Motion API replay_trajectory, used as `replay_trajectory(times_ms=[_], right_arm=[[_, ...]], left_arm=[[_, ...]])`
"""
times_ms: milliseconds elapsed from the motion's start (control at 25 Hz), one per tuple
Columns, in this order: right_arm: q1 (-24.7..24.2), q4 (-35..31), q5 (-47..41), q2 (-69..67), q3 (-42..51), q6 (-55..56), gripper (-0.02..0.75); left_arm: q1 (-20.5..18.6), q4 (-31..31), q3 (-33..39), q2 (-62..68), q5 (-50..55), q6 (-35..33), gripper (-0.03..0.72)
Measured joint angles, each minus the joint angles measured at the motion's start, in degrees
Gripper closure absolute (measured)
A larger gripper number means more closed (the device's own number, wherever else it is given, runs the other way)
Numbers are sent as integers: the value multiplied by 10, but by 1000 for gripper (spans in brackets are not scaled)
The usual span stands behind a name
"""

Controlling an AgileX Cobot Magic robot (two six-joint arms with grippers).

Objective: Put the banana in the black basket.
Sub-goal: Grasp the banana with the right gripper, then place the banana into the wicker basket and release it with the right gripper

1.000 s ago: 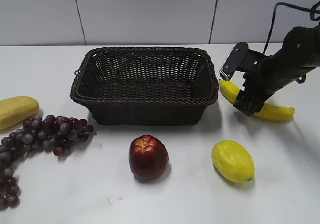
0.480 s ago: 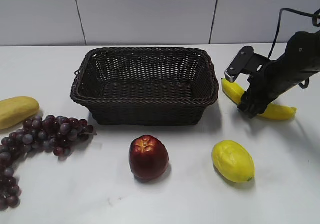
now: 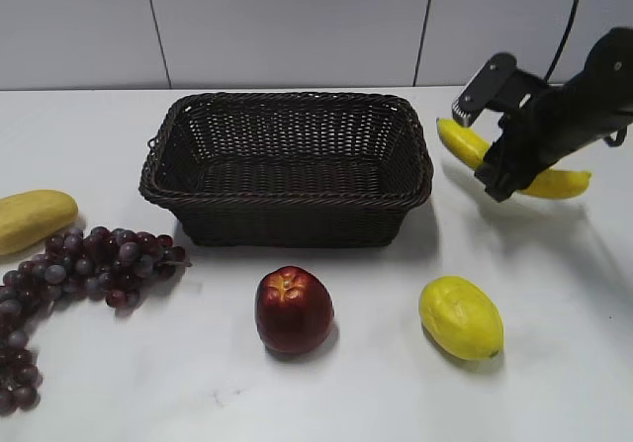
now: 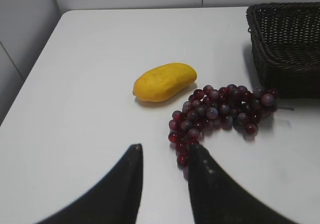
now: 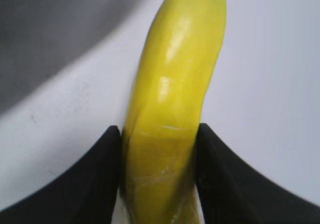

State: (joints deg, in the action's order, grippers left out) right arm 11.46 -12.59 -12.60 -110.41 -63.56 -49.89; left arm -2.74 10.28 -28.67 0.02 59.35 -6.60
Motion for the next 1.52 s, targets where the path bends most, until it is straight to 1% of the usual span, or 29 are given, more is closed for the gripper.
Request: replay_trajectory(times_ms=[120,240,360,440,640,840,960,1080,1120,1320,1360,1440,1520], right_arm=[[3,0,0,54,-20,-4,406],[22,0,-8,89,-61,-56,406],[63,0,-48,89,-111,-105,406],[99,0,-72,73,-142,-115,406],[179,-3,-92,2,-222,-120,406],[241,-43,-109,-83,-287,-120,406],[257,-56,-109,-134,-307,-121,406],[259,-62,-118,-179,-309,-118,406],[259,-73,-131,-184,-311,-112,407],[258,-78,-138,-191,-318,-110,404],[258,-78,-139,-191,-318,-108,377],[258,-79,-140,-189,-318,-108,267],[258,-72,-138,-184,-318,-108,177]], left_arm=[[0,0,0,0,0,0,381],[0,0,0,0,0,0,384],[0,0,0,0,0,0,389],[0,0,0,0,0,0,389],[0,0,0,0,0,0,408],[0,0,0,0,0,0,418],[0,0,0,0,0,0,431],[0,0,0,0,0,0,439],[0,0,0,0,0,0,440],[0,0,0,0,0,0,443],[0,0,0,0,0,0,443],[0,0,0,0,0,0,443],[0,0,0,0,0,0,444]])
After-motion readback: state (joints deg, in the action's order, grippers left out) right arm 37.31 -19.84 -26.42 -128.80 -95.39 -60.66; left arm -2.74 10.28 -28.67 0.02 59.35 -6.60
